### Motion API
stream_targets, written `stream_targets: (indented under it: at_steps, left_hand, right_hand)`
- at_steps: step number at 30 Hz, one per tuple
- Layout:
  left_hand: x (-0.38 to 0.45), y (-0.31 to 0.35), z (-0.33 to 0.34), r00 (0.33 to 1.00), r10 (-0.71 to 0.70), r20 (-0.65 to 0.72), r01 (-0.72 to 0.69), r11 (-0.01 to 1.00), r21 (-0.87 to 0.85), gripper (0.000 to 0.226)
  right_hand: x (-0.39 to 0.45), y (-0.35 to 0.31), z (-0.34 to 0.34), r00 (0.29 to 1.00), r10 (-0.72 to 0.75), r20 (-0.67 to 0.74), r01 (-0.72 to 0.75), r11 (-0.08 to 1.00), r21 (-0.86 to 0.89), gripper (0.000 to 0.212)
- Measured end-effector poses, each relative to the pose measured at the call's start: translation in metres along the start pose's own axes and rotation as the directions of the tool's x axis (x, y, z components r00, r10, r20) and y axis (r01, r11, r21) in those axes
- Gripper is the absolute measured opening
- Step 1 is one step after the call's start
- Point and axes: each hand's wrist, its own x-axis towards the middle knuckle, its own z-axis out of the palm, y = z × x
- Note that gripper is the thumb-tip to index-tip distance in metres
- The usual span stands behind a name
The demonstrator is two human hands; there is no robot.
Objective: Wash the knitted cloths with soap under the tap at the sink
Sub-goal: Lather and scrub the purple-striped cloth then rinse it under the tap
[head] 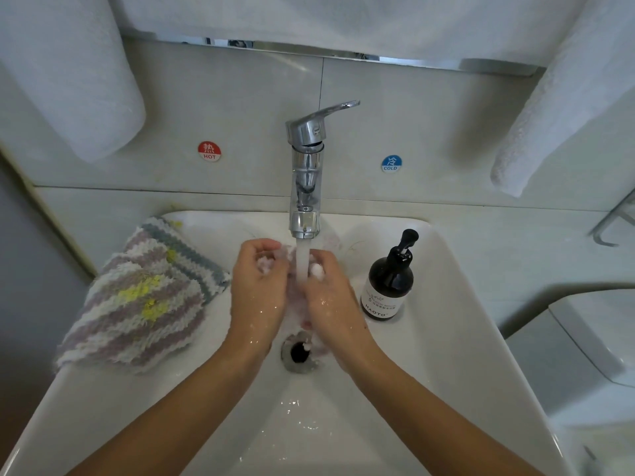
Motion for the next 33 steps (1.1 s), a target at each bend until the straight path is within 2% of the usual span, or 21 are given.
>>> stream_targets:
  at_steps: [3, 7, 9, 10, 14, 18, 21, 24, 28, 31, 33]
  left_hand:
    - [-0.005, -0.002, 0.002, 0.993, -0.026, 0.112, 0.019, 0.998, 0.064, 0.020]
    - [-0.007, 0.000, 0.000, 0.979, -0.021, 0.201, 0.009, 0.998, 0.058, 0.022]
    - [-0.010, 0.000, 0.002, 0.975, -0.002, 0.223, -0.021, 0.995, 0.100, 0.016]
    - [-0.012, -0.001, 0.004, 0.974, 0.002, 0.226, -0.035, 0.989, 0.141, 0.021]
    - [-0.017, -0.004, 0.007, 0.985, 0.033, 0.169, -0.079, 0.959, 0.271, 0.047]
    - [-0.016, -0.006, 0.005, 0.984, 0.033, 0.175, -0.075, 0.968, 0.238, 0.045]
    - [-0.012, -0.008, 0.006, 0.990, 0.040, 0.133, -0.069, 0.972, 0.223, 0.049]
    - [-0.011, -0.007, 0.006, 0.993, 0.056, 0.105, -0.067, 0.992, 0.110, 0.041]
    - [-0.004, 0.001, 0.004, 0.999, 0.010, -0.048, -0.013, 0.998, -0.055, 0.034]
    - [0.009, 0.003, -0.004, 0.985, 0.012, -0.170, -0.022, 0.998, -0.056, 0.033]
    - [0.017, 0.002, -0.009, 0.974, 0.025, -0.226, -0.040, 0.997, -0.059, 0.035]
  right_hand:
    - [0.001, 0.001, -0.005, 1.000, 0.021, -0.020, -0.019, 0.995, 0.101, 0.030]
    - [0.003, -0.002, -0.005, 0.995, 0.060, -0.083, -0.042, 0.978, 0.205, 0.019]
    - [0.005, -0.006, -0.005, 0.991, 0.065, -0.120, -0.033, 0.968, 0.249, 0.014]
    - [0.005, -0.007, -0.005, 0.988, 0.065, -0.137, -0.028, 0.965, 0.260, 0.016]
    - [0.004, -0.004, -0.004, 0.987, 0.026, -0.159, 0.006, 0.981, 0.194, 0.030]
    - [0.005, -0.002, 0.000, 0.988, 0.096, -0.119, -0.081, 0.989, 0.123, 0.043]
    - [0.005, -0.004, 0.000, 0.990, 0.068, -0.120, -0.057, 0.994, 0.098, 0.045]
    - [0.001, -0.004, -0.001, 0.993, 0.040, -0.108, -0.025, 0.990, 0.137, 0.035]
    - [-0.001, -0.001, 0.000, 0.999, 0.019, -0.042, -0.016, 0.997, 0.078, 0.026]
    - [0.002, 0.005, 0.001, 1.000, 0.011, 0.026, -0.011, 1.000, 0.000, 0.031]
    - [0.002, 0.005, 0.002, 0.996, 0.022, 0.089, -0.018, 0.999, -0.046, 0.026]
